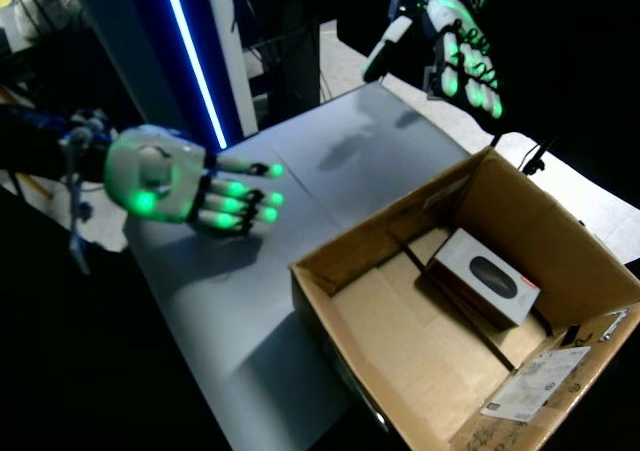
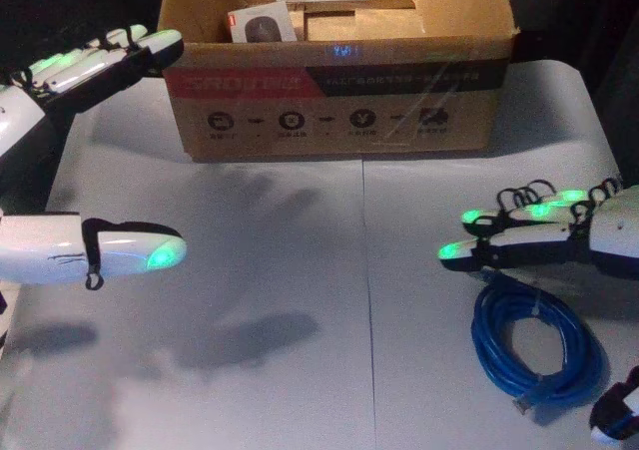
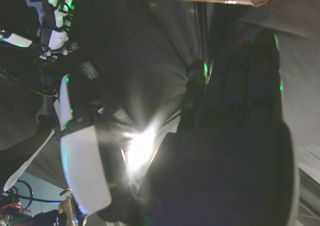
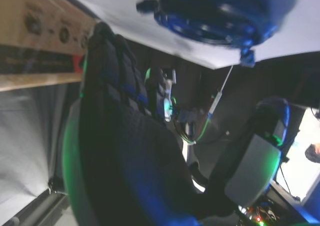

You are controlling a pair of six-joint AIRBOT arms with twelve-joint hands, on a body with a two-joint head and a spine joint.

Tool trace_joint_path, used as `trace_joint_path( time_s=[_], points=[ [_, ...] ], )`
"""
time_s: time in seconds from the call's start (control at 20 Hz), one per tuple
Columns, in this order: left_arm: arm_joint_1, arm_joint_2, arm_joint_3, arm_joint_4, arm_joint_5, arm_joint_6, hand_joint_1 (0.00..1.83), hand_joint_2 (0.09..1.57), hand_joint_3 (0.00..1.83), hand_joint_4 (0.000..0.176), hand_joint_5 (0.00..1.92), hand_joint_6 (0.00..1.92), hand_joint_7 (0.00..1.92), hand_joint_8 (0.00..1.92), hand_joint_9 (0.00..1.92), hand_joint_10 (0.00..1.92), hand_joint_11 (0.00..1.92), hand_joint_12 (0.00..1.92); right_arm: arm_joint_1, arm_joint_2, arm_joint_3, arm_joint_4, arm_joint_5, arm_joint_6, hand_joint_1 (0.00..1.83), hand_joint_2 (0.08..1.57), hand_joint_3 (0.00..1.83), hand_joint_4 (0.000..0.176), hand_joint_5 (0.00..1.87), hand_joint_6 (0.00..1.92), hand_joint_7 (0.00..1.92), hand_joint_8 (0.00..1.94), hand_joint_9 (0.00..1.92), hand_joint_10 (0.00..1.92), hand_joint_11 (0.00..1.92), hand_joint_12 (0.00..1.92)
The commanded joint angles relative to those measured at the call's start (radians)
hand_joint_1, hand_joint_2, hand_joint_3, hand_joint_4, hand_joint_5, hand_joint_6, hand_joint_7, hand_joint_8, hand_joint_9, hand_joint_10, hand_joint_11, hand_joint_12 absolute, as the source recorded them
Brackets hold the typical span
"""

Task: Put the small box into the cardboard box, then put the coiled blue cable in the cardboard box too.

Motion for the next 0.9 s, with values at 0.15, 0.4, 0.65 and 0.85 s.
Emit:
trace_joint_path(
  time_s=[0.15,0.4,0.65,0.85],
  points=[
    [-0.005,-0.007,0.006,-0.002,-0.123,-0.012,0.68,0.82,0.00,0.132,0.17,0.00,0.09,0.00,0.07,0.00,0.10,0.02,0.005,-0.034,0.010,0.019,0.046,0.007,0.97,0.73,0.00,0.176,0.17,0.00,0.09,0.01,0.14,0.00,0.00,0.63],
    [-0.005,-0.010,0.008,-0.001,-0.122,-0.014,0.70,0.83,0.00,0.134,0.17,0.00,0.09,0.00,0.07,0.00,0.10,0.02,-0.038,-0.094,0.025,0.019,0.042,0.007,1.00,0.73,0.00,0.176,0.22,0.00,0.09,0.00,0.16,0.00,0.00,0.66],
    [-0.005,-0.010,0.007,-0.001,-0.120,-0.015,0.69,0.83,0.00,0.153,0.17,0.00,0.09,0.00,0.05,0.00,0.07,0.01,-0.059,-0.121,0.040,0.019,0.020,0.007,1.00,0.77,0.00,0.176,0.17,0.00,0.07,0.00,0.17,0.00,0.00,0.71],
    [-0.005,-0.010,0.007,-0.001,-0.120,-0.015,0.69,0.84,0.00,0.149,0.17,0.00,0.09,0.00,0.04,0.00,0.06,0.00,-0.062,-0.130,0.048,0.019,0.007,0.007,1.07,0.86,0.01,0.176,0.20,0.00,0.11,0.00,0.24,0.01,0.00,0.77]
  ],
)
